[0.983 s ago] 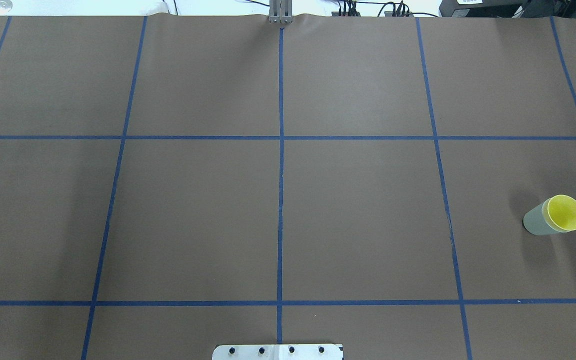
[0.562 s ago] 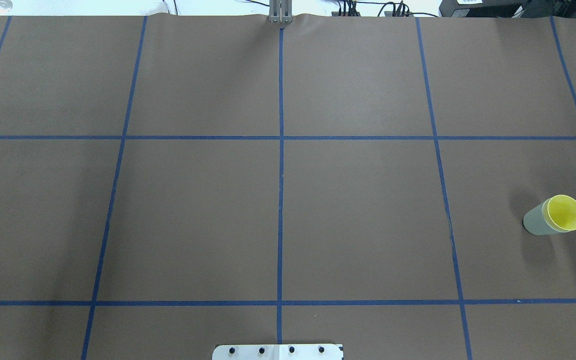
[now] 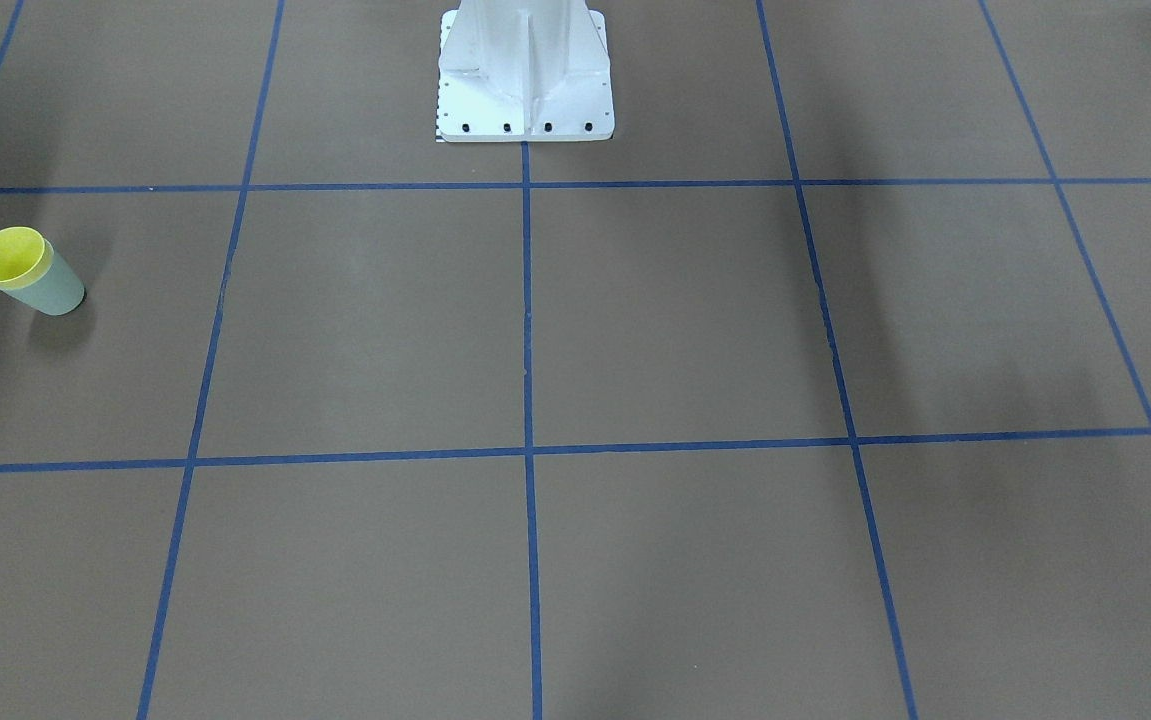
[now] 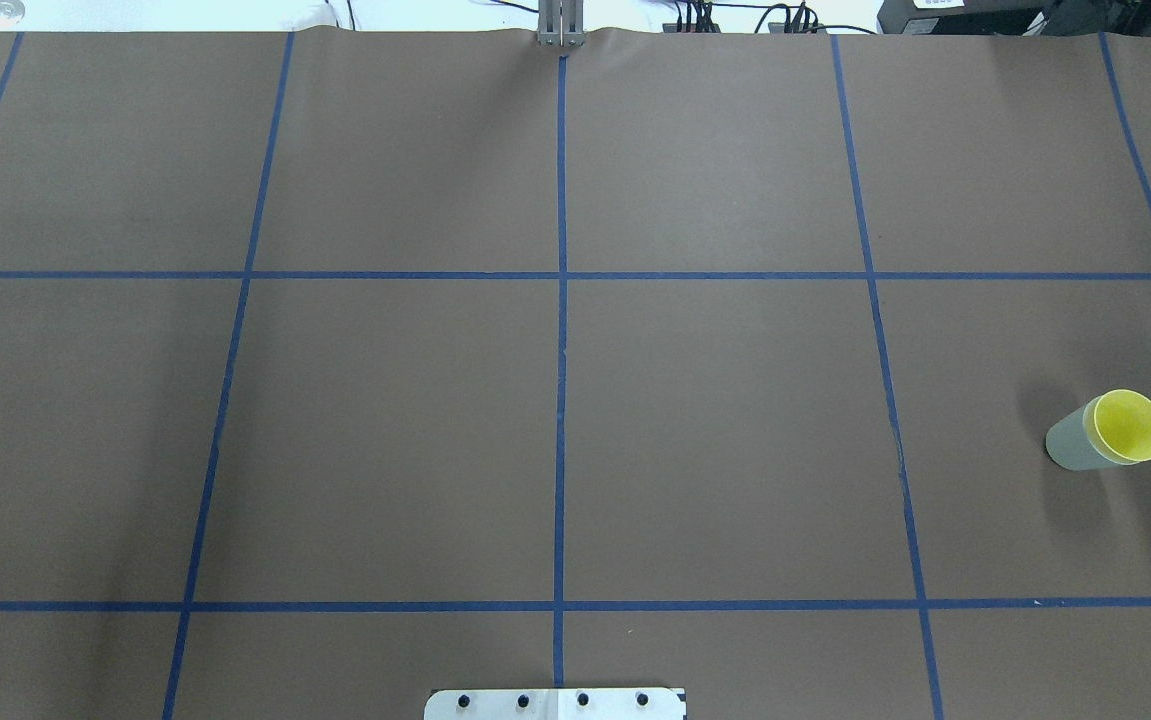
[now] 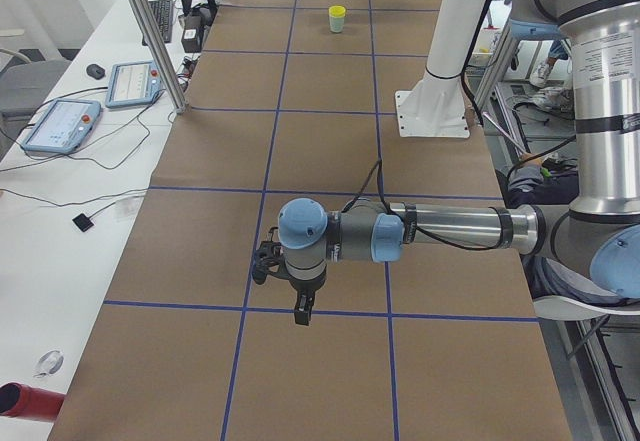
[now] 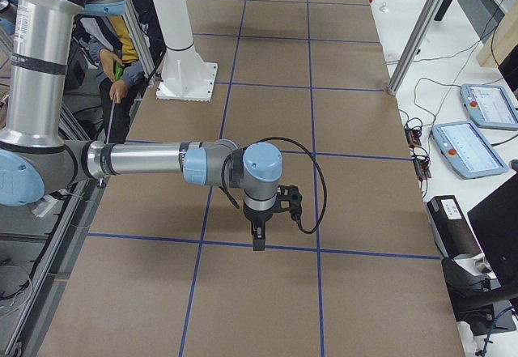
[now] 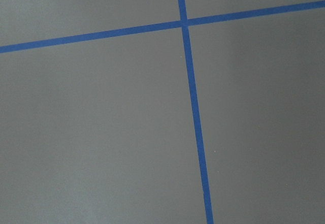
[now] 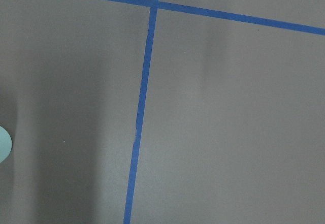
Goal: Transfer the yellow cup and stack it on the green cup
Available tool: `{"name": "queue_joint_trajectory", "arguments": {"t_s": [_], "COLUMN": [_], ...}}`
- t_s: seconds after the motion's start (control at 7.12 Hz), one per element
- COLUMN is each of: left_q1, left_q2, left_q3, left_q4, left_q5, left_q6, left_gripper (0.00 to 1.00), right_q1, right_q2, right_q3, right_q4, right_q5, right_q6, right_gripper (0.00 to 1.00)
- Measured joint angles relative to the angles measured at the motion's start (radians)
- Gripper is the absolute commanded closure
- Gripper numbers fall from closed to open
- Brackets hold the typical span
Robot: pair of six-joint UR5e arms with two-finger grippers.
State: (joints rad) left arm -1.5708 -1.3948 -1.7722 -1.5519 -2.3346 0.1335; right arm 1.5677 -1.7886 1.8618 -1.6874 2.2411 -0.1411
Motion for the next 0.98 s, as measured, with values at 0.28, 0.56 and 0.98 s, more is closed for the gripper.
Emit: {"name": "queue_joint_trajectory", "arguments": {"t_s": [0.28, 0.56, 0.98], "left_q1": [0.000, -0.001, -0.001], "left_q2": [0.001, 0.008, 0.012], "left_q3": [0.001, -0.003, -0.012], "left_q4": [0.001, 0.001, 0.003], "left_q5": [0.005, 0.007, 0.007], "left_q6": [-0.002, -0.003, -0.003], "left_gripper": [0.00, 0.00, 0.00], "right_q1": [0.000, -0.001, -0.001], "right_q2": [0.000, 0.000, 0.002], "right_q3": [-0.004, -0.009, -0.013], "right_q4": [0.001, 0.001, 0.002], "right_q5": [0.000, 0.000, 0.000], "right_q6": [0.000, -0.001, -0.001], "right_gripper": [0.00, 0.00, 0.00]}}
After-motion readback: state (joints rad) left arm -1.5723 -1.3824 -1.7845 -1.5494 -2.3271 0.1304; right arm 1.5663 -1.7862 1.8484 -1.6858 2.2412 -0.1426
